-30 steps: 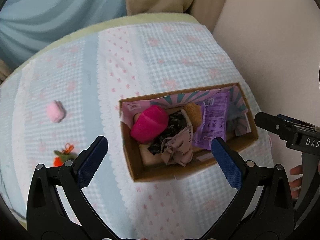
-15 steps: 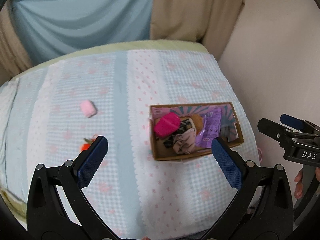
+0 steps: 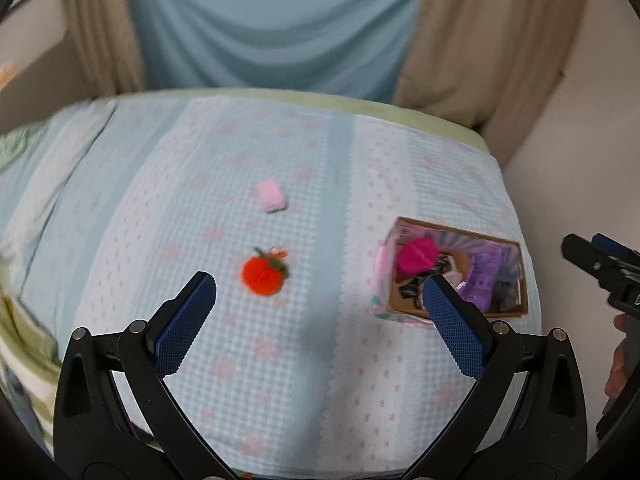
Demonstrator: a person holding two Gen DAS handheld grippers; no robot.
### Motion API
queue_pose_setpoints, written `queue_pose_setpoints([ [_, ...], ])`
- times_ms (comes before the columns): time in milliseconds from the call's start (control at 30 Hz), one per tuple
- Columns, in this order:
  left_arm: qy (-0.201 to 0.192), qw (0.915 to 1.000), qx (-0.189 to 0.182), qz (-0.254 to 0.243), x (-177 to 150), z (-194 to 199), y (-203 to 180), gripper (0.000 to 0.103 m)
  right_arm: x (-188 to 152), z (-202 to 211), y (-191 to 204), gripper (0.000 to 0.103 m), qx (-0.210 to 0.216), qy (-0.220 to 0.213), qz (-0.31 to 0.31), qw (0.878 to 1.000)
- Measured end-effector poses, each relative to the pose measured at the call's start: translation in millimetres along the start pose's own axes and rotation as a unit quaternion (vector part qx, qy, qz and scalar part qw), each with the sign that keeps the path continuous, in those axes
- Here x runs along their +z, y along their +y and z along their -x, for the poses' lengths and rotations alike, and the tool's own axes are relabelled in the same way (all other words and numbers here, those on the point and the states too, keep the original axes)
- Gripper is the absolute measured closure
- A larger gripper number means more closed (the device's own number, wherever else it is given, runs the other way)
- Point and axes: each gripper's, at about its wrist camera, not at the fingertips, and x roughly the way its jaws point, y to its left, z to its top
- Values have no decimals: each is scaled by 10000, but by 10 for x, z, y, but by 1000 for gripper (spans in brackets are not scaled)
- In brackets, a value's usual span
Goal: Organize soft objects
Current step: 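Withdraw both tools from the box toward the orange ball and pink scrunchie, then grasp the orange fuzzy ball with the left tool while the right tool grasps the pink scrunchie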
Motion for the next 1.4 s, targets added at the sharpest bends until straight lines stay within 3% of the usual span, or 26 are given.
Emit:
queue_pose_setpoints([
  [233,110,9983,56,570,-129,-229,512,0,199,-230,374,1,320,-19,422,9986],
  [467,318,9936,49,1083,-188,-774,840,0,430,-737,832,1,569,123,931,9939],
  [767,613,9917,36,1130,-242,-1765,1143,0,762,-1758,1443,1,874,471,1598,9821],
  [1000,663,9907,-214,1172,-370,-2565,1310,2,811,-2860,1864,1,994,808,1893,9735],
  [1233,664,9924,-327,983,-515,-3133,1349,11,733,-3784,2125,2,1150,1075,2087,9652],
  [1400,727,9915,-505,955,-613,-3365,1327,19,705,-4160,2287,2,1175,1173,2319,9585],
])
